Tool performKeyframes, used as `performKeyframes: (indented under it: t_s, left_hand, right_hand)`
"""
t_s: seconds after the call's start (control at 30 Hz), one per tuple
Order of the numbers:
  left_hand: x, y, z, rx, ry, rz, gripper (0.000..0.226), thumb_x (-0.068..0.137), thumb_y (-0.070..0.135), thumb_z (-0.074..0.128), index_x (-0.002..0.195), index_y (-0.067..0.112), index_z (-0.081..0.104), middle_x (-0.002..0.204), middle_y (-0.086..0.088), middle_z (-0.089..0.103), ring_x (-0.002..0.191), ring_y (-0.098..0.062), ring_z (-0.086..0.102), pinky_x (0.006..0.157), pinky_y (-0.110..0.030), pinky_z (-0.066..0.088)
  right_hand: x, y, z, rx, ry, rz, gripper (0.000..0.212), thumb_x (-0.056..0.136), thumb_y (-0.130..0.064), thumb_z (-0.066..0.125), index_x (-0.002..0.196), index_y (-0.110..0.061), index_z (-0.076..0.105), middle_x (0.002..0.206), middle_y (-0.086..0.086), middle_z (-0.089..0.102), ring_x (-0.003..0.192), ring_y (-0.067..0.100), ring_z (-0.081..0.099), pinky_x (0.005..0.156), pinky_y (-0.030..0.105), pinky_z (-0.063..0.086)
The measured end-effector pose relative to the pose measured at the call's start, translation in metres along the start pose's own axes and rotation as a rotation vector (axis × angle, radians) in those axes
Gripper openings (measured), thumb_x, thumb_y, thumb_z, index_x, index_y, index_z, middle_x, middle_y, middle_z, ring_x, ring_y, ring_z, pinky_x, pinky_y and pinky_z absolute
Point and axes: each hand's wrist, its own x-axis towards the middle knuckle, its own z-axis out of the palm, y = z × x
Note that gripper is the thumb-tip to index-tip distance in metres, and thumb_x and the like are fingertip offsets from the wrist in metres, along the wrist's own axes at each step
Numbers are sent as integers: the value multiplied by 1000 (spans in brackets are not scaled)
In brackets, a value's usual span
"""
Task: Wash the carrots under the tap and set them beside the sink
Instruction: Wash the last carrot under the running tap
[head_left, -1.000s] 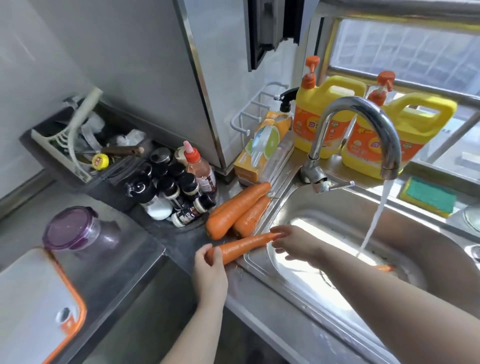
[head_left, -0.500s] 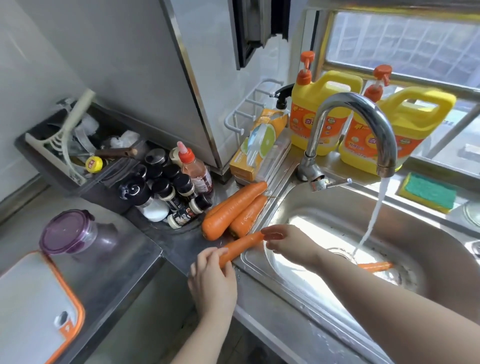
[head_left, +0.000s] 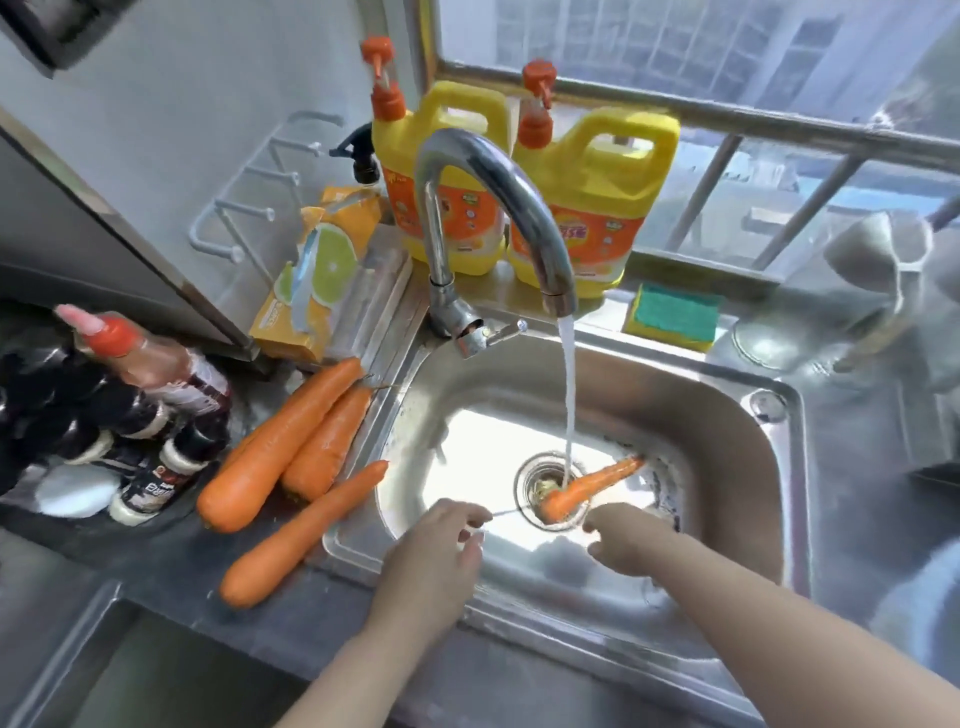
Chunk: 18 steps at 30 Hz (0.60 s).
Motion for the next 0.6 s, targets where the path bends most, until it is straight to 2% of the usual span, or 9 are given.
performKeyframes:
  t_s: [0.13, 0.27, 0.33, 0.43, 0.6]
  left_hand:
    - [17, -6, 11, -25, -21, -39, 21, 99, 23, 56, 113, 36, 64, 108, 29, 56, 98, 11, 55, 92, -26, 48]
    - [29, -10, 6, -57, -6, -76, 23, 100, 21, 56, 113, 39, 61, 110, 28, 57, 99, 13, 53, 92, -22, 46]
    - [32, -12, 4, -77, 7, -86, 23, 100, 19, 56, 113, 36, 61, 112, 24, 58, 100, 14, 52, 91, -21, 45]
    - [33, -12, 3, -82, -13, -103, 23, 100, 20, 55, 117, 33, 63, 113, 22, 59, 101, 14, 51, 90, -18, 44]
    - [36, -10, 5, -98, -39, -107, 24, 100, 20, 55, 117, 36, 62, 113, 22, 59, 100, 13, 52, 88, -17, 45]
  right_hand:
    - [31, -10, -2, -175, 38, -97, 58, 98, -13, 49, 153, -21, 32, 157, 1, 36, 136, 29, 48, 107, 44, 46]
    - [60, -17, -4, -337, 62, -71, 63, 97, -5, 46, 155, -20, 28, 154, 6, 38, 139, 33, 44, 103, 46, 48]
    - [67, -22, -3, -477, 106, -65, 55, 100, -5, 39, 153, -18, 34, 151, 8, 41, 140, 31, 42, 101, 44, 46]
    - [72, -26, 7, -578, 167, -61, 45, 104, -11, 36, 148, -15, 44, 145, 7, 47, 130, 28, 50, 93, 37, 44]
    - [67, -27, 14, -556, 117, -123, 34, 96, -19, 56, 130, -21, 57, 124, 0, 66, 118, 24, 61, 86, 31, 45]
